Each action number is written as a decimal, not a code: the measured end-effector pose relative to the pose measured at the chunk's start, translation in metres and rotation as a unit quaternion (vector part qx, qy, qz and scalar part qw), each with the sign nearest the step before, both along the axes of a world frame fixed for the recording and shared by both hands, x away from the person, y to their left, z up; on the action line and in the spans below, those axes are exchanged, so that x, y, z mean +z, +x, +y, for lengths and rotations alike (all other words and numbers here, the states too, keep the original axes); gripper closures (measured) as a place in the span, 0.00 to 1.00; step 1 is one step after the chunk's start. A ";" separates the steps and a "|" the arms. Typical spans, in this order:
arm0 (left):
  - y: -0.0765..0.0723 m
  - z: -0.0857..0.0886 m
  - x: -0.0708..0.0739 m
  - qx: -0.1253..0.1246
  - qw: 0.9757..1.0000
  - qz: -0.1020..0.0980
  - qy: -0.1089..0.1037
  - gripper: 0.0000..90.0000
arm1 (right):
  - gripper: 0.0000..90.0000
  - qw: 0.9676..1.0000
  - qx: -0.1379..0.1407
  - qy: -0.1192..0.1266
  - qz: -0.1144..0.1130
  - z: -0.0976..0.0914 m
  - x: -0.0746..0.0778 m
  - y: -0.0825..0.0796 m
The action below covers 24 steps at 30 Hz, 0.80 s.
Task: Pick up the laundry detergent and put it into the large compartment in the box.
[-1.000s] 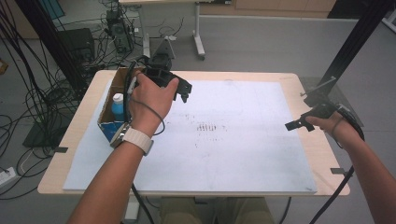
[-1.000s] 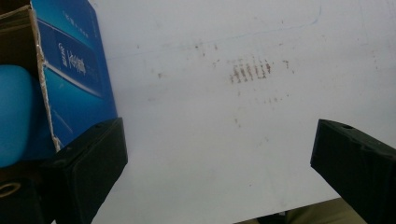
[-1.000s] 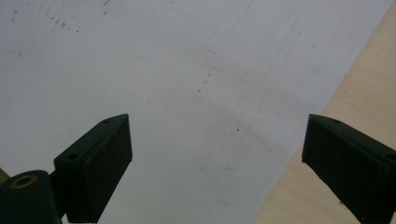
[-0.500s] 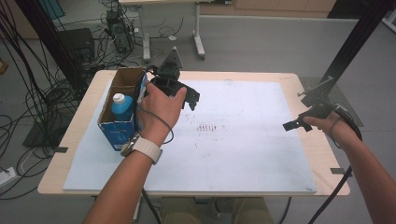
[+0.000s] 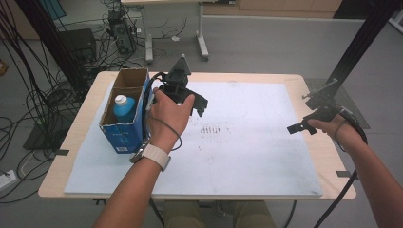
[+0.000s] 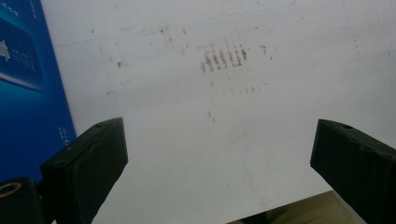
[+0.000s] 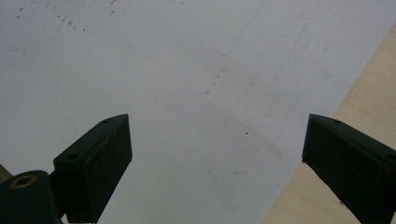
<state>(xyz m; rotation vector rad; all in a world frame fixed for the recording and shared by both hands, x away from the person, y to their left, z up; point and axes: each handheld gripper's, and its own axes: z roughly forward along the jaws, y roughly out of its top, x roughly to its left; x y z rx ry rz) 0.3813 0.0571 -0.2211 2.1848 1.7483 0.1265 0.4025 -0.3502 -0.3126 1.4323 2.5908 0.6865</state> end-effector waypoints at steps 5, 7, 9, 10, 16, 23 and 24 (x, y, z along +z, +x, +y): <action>0.000 -0.001 -0.003 -0.005 1.000 0.002 0.003 0.05 | 0.09 1.000 0.000 0.000 0.000 0.000 0.000 0.000; 0.000 -0.001 -0.004 -0.004 1.000 0.002 0.002 0.05 | 0.09 1.000 0.001 0.000 0.000 0.000 -0.001 0.000; 0.000 -0.001 -0.004 -0.004 1.000 0.001 0.001 0.05 | 0.09 1.000 0.001 0.001 0.000 0.000 -0.002 0.000; -0.001 0.000 -0.004 -0.004 1.000 0.000 0.000 0.05 | 0.09 1.000 0.001 0.001 0.000 0.000 -0.002 0.000; -0.001 0.000 -0.004 -0.004 1.000 0.000 -0.001 0.05 | 0.09 1.000 0.002 0.002 0.001 0.001 -0.004 0.000; -0.002 -0.001 -0.005 -0.007 1.000 0.003 -0.001 0.05 | 0.09 1.000 0.003 0.001 -0.001 0.001 -0.002 -0.001; -0.002 -0.001 -0.005 -0.007 1.000 0.003 -0.001 0.05 | 0.09 1.000 0.003 0.002 -0.002 0.001 -0.002 -0.001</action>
